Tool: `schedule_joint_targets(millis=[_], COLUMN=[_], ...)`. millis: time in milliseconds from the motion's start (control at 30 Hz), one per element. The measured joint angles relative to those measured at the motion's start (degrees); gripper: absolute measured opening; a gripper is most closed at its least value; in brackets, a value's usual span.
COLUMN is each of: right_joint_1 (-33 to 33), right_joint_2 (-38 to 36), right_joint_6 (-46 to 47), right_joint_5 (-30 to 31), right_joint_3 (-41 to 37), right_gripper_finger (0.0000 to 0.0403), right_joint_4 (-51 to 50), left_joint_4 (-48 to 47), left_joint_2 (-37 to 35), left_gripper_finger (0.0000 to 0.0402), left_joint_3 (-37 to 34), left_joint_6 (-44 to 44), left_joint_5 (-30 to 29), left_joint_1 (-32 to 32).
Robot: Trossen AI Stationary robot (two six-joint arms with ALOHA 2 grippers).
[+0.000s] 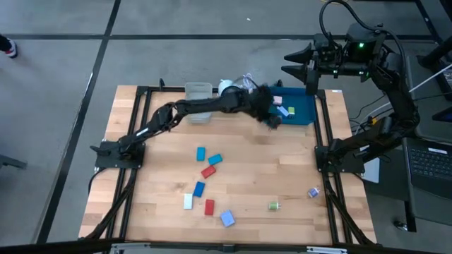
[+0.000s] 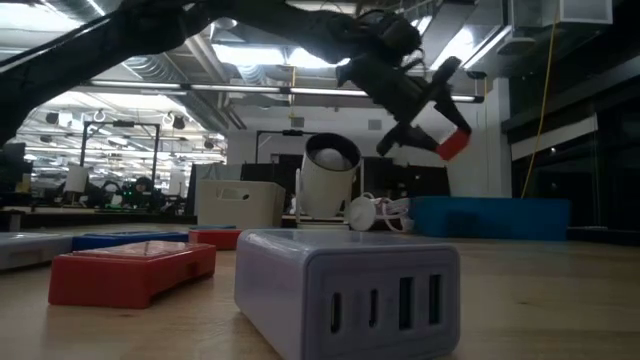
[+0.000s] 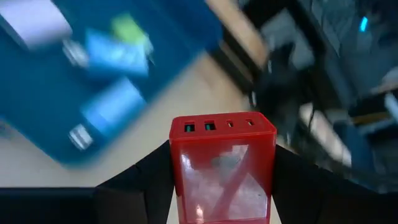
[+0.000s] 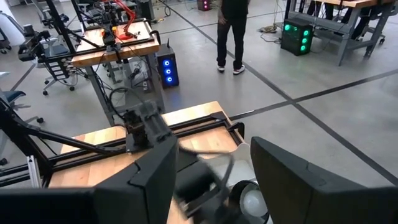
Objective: Pick & Place Office items
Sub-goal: Put the red charger adapter into the blue bin
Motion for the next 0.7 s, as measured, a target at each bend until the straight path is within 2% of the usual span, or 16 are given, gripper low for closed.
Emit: schedule_joint_targets(millis=[100,400,700], right_joint_1=[0.00,0.00,0.00], right_joint_2=[0.26,0.30,0.36], right_joint_6=[0.02,0.40,0.22], right_joint_5=[0.01,0.01,0.04], right_joint_3=[0.02,0.01,0.01], right_gripper_finger=[0.0208,0.0208,0.0208], right_joint_4=[0.60,0.73,0.71], left_joint_4=[2.43,14.97,18.70], left_joint_2=[0.40,2.73,5.80], left_gripper_finger=[0.0207,0.0207,0.0207], left_joint_3=[0.04,0.09,-0.01], left_joint_6=[1.49,2.69,2.83], left_joint_5=[1.25,11.75,17.09], left_joint_1=[3.07,10.32,12.30])
